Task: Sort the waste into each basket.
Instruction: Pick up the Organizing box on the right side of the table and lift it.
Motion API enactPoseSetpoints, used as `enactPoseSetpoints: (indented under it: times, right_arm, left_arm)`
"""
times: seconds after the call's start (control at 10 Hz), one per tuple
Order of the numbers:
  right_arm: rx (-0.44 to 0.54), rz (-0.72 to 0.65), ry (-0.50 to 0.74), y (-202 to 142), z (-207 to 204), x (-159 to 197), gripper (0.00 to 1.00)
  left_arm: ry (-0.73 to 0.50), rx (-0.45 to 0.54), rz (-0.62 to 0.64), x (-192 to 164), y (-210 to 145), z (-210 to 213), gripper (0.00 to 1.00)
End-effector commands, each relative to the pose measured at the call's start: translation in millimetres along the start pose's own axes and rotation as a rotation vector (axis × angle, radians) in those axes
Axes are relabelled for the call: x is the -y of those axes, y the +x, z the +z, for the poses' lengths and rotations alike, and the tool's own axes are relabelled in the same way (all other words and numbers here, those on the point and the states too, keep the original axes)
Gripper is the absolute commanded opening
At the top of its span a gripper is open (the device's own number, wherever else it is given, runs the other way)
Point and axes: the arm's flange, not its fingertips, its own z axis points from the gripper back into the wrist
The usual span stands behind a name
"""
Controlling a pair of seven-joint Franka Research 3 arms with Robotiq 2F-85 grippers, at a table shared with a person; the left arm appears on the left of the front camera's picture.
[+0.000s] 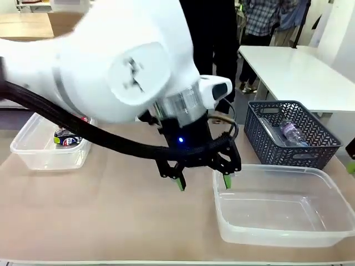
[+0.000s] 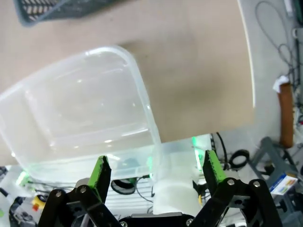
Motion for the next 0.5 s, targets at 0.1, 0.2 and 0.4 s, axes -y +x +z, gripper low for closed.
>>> enactPoseSetpoints:
  times: [0.1, 0.2, 0.4]
  right_arm:
    - [-0.176, -0.014, -0.08, 4, -55, -6, 1.0]
    - [-0.24, 0.001, -0.081, 6, -72, -7, 1.0]
    - [-0.34, 0.022, -0.088, 12, -104, -18, 1.0]
  left_arm:
    - [0.047, 0.162, 0.0, 11, 21, -55, 1.0]
    - [0.067, 0.205, 0.008, 11, 31, -70, 1.0]
    - [0.124, 0.203, 0.004, 10, 39, -95, 1.0]
